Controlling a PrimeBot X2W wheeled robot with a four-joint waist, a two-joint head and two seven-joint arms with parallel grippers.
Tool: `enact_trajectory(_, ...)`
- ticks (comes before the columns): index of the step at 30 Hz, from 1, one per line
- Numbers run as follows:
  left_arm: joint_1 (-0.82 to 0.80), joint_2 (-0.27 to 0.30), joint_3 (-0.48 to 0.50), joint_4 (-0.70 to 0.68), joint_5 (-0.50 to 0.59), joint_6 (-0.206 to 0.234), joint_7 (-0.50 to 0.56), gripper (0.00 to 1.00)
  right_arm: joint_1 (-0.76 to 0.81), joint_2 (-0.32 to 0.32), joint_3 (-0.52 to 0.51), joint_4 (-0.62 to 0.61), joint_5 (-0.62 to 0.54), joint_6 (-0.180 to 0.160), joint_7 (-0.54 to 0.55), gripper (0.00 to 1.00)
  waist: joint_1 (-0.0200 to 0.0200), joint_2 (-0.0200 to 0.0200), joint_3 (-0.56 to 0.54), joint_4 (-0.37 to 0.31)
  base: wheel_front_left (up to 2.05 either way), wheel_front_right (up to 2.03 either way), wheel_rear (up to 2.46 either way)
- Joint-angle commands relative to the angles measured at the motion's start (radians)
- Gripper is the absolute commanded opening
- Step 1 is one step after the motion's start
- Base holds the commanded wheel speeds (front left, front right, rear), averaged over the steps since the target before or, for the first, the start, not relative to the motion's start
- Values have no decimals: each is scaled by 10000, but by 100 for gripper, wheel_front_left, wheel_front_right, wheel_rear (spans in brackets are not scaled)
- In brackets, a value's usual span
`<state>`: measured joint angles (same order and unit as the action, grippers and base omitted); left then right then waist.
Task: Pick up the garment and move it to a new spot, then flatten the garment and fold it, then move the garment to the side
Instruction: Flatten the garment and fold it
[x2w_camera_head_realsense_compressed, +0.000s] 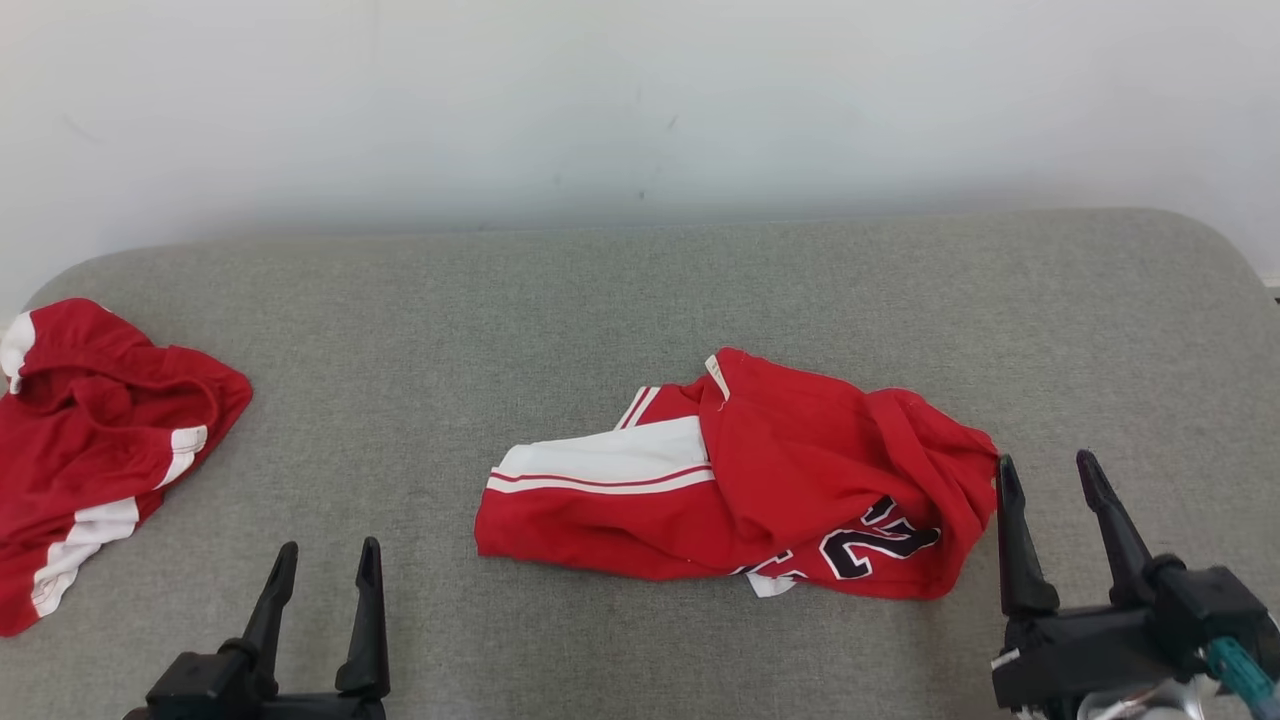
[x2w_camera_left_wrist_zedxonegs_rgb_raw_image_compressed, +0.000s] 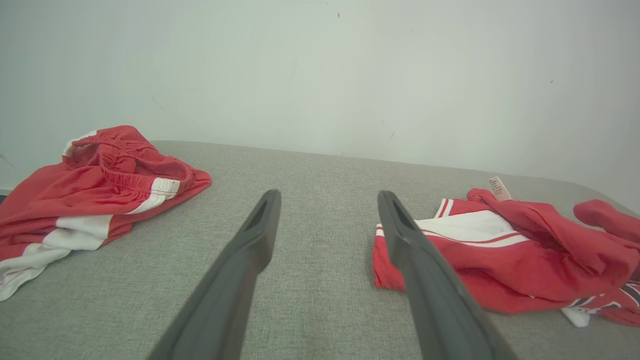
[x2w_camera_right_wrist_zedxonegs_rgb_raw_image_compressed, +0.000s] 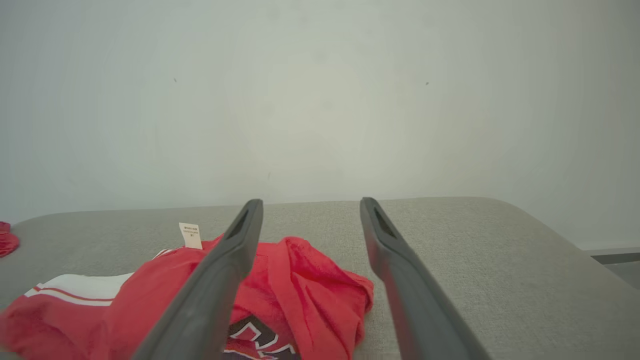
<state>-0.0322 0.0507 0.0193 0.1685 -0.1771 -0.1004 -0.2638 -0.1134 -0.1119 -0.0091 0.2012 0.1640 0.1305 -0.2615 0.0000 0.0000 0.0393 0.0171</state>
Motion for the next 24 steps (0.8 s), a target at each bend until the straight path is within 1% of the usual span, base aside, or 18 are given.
enact_trajectory(1,101,-1,41,-43,60,-6,-10,100,224,60,-47,-219,-107,7,-48,100,0,0,-5,-16,0,0,0)
enact_trajectory(5,218,-1,-36,-125,45,83,-10,100,784,236,-23,-833,-205,7,-47,100,0,0,-17,-79,0,0,0)
enact_trajectory(10,40,26,-202,-10,206,0,-9,100,851,354,84,-967,-229,7,-48,100,0,0,68,-191,0,0,0)
enact_trajectory(16,-870,443,-631,306,437,-180,-9,100,515,389,262,-794,-204,7,-48,100,0,0,323,-399,0,0,0)
enact_trajectory(19,-1433,611,-792,535,341,-206,-10,100,385,416,303,-726,-181,7,-48,100,0,0,514,-569,0,0,0)
enact_trajectory(24,-2232,920,-1120,1399,167,-275,104,100,184,466,351,-616,-138,7,-49,100,0,0,869,-895,0,0,0)
